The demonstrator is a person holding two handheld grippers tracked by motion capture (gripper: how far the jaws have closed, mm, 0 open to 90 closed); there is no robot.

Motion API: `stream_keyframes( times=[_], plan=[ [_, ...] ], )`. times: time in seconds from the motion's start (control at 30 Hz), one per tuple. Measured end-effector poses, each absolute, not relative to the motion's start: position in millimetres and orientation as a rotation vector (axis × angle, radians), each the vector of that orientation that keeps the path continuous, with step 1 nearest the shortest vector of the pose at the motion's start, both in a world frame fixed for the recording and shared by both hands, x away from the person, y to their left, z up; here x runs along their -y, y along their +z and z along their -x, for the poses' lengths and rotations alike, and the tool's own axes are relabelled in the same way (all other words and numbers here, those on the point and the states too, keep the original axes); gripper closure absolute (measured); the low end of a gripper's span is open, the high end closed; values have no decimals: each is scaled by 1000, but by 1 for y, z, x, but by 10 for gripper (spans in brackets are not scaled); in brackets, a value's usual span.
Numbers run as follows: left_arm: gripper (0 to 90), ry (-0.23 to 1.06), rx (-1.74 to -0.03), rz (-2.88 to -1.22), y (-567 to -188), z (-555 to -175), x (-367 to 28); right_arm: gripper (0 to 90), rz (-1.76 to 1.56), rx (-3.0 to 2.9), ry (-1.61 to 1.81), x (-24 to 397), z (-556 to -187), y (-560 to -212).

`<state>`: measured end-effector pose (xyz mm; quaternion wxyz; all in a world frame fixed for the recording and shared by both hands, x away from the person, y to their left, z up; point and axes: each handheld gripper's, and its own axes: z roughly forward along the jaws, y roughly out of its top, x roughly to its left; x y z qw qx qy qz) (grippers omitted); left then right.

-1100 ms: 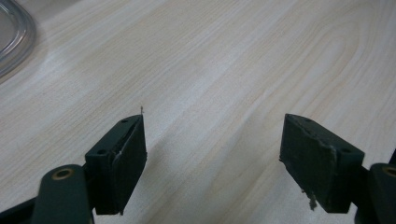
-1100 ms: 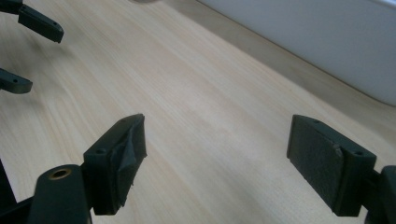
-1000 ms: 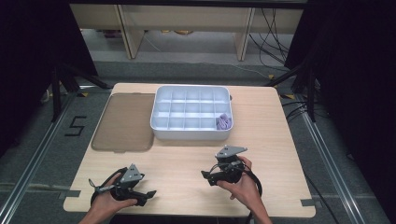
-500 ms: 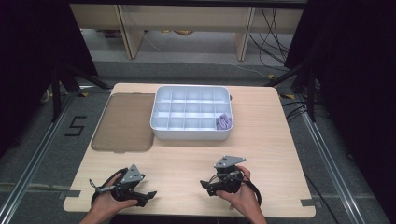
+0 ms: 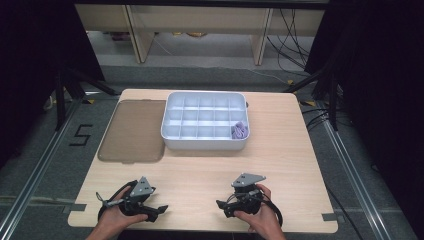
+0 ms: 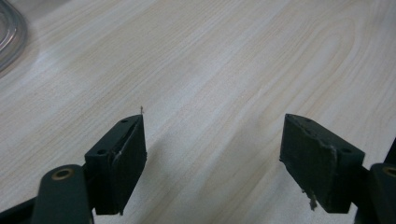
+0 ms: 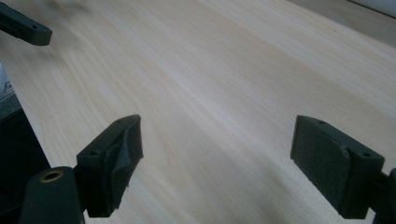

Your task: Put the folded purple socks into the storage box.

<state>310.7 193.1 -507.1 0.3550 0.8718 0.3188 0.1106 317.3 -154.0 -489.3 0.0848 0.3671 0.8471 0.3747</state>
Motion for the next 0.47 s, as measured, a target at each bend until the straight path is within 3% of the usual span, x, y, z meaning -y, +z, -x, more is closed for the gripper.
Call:
stream_keyframes(
  times=[0.47],
  plan=[
    [220,285,-833,-2251,-508,-310,-193,176,-1095,-2536,1102,154,-315,-493]
  ],
)
